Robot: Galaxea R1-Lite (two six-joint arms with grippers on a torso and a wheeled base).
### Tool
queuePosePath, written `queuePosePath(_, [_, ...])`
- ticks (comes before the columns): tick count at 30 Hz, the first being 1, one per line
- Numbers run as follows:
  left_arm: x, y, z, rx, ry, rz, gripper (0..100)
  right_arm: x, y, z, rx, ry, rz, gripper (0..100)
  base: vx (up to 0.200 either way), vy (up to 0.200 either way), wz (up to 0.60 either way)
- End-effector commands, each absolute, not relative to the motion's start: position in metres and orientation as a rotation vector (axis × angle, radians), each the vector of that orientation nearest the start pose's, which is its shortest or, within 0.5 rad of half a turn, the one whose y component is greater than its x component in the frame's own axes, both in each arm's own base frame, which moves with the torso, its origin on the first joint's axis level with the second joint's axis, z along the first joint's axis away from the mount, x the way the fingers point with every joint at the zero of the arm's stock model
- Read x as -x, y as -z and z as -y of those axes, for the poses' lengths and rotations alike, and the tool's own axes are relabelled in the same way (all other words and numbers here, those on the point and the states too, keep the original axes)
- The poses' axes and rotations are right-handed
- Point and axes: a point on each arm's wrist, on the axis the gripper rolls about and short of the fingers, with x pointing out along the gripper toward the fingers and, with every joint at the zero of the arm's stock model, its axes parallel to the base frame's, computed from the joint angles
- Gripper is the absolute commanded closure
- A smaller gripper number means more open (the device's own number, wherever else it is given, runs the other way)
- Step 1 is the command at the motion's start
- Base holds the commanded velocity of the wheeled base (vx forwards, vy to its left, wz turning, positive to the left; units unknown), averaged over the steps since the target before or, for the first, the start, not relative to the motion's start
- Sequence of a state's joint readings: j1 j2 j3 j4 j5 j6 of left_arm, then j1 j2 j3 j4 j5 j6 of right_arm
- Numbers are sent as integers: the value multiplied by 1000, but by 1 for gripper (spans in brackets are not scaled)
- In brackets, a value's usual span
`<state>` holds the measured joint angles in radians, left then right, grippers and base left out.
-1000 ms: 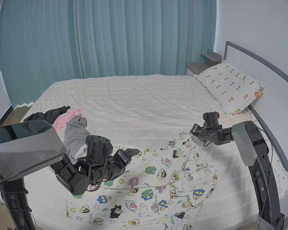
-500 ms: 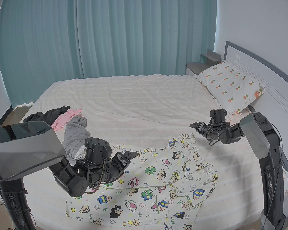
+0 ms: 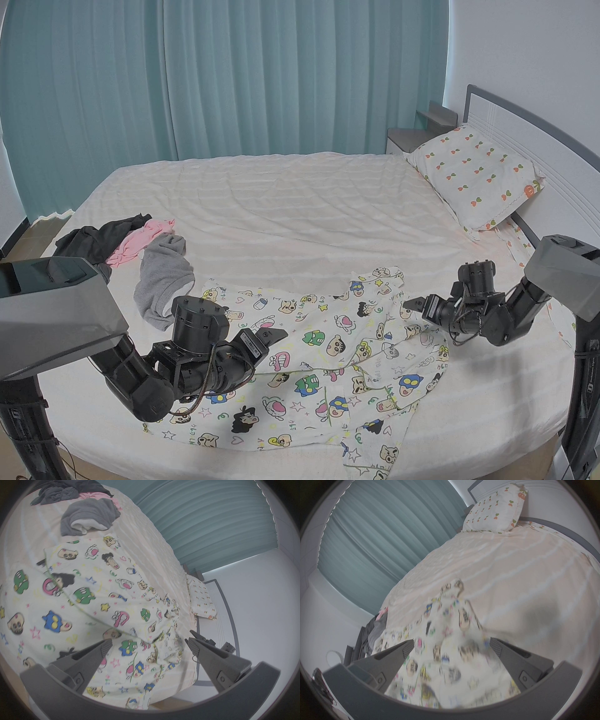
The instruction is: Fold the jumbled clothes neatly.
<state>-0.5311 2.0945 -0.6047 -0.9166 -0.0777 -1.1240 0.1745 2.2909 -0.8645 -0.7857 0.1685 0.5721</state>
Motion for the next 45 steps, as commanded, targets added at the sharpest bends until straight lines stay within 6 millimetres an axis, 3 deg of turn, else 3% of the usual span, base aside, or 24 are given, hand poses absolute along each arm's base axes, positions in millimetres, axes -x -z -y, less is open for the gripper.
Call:
queuePosePath(1, [-258, -34, 158, 907, 187, -875, 0, -269, -24, -71, -508, -265, -713, 0, -200, 0, 0])
queuePosePath(8, [-256, -32, 157, 904, 182, -883, 0, -245, -4, -83, -474, -304, -798, 0, -200, 0, 0])
queuePosePath(15, [-257, -32, 157, 904, 180, -881, 0, -243, 7, -99, -430, -358, -842, 0, -29, 0, 0])
queuePosePath(16, [-257, -32, 157, 904, 180, -881, 0, -242, 10, -113, -409, -403, -854, 0, 0, 0, 0])
queuePosePath(19, [-257, -32, 157, 905, 177, -880, 0, -244, 22, -129, -379, -433, -885, 0, 0, 0, 0])
queuePosePath(25, [-258, -32, 155, 910, 176, -872, 0, -245, 40, -145, -341, -448, -922, 0, 0, 0, 0])
queuePosePath(45, [-259, -33, 156, 913, 180, -845, 0, -237, 47, -161, -259, -493, -994, 0, 0, 0, 0])
